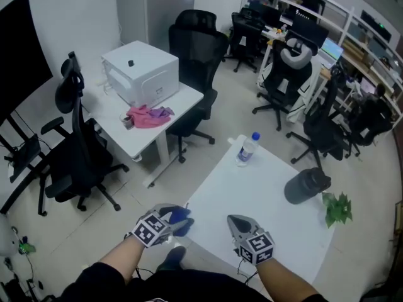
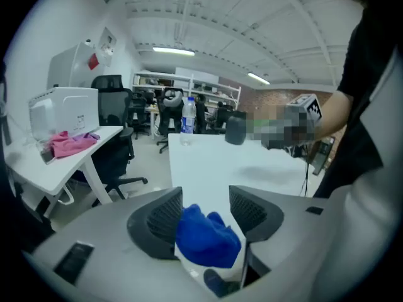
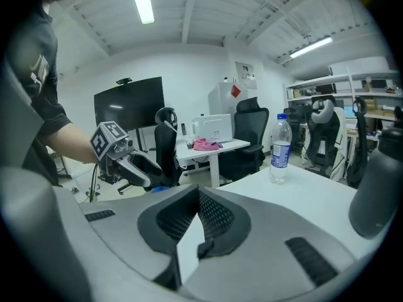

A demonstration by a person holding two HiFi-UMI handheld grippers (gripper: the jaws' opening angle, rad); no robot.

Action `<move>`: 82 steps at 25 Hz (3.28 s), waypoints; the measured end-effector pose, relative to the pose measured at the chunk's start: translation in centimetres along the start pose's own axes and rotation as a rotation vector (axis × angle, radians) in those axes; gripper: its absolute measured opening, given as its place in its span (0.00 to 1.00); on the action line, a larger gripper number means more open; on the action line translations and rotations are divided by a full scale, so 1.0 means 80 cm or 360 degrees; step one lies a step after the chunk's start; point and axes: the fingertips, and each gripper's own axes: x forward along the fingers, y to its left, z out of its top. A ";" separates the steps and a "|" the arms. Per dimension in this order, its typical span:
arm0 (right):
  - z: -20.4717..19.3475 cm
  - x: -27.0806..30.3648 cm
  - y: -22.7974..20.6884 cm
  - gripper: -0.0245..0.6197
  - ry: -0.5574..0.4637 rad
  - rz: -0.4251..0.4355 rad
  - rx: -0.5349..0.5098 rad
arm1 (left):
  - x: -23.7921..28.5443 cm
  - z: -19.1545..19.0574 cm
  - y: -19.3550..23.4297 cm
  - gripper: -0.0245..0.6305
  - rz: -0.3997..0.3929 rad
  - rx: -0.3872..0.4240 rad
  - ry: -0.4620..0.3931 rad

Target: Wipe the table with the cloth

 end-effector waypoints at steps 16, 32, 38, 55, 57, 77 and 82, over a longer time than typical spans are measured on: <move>-0.020 0.011 0.006 0.06 0.0084 -0.0004 0.0015 | 0.070 -0.118 -0.010 0.58 -0.0434 0.0854 0.0743; -0.013 -0.028 -0.044 0.06 -0.0008 -0.0143 0.0086 | 0.099 -0.016 -0.036 0.27 -0.0355 0.0944 0.0516; -0.012 -0.092 -0.094 0.06 -0.0097 -0.0328 0.0155 | 0.145 0.072 -0.097 0.27 -0.0449 0.0874 0.0423; -0.153 -0.497 -0.230 0.06 -0.0236 -0.1114 0.0460 | 0.359 0.208 -0.483 0.27 -0.0872 0.0785 0.0213; -0.174 -0.541 -0.236 0.06 -0.0257 -0.1182 0.0503 | 0.382 0.213 -0.530 0.27 -0.0883 0.0756 0.0199; -0.341 -0.813 -0.236 0.06 -0.0254 -0.1439 0.0792 | 0.576 0.168 -0.768 0.27 -0.0368 0.0488 0.0072; -0.359 -0.838 -0.243 0.06 -0.0270 -0.1470 0.0850 | 0.609 0.169 -0.770 0.27 -0.0296 0.0547 0.0053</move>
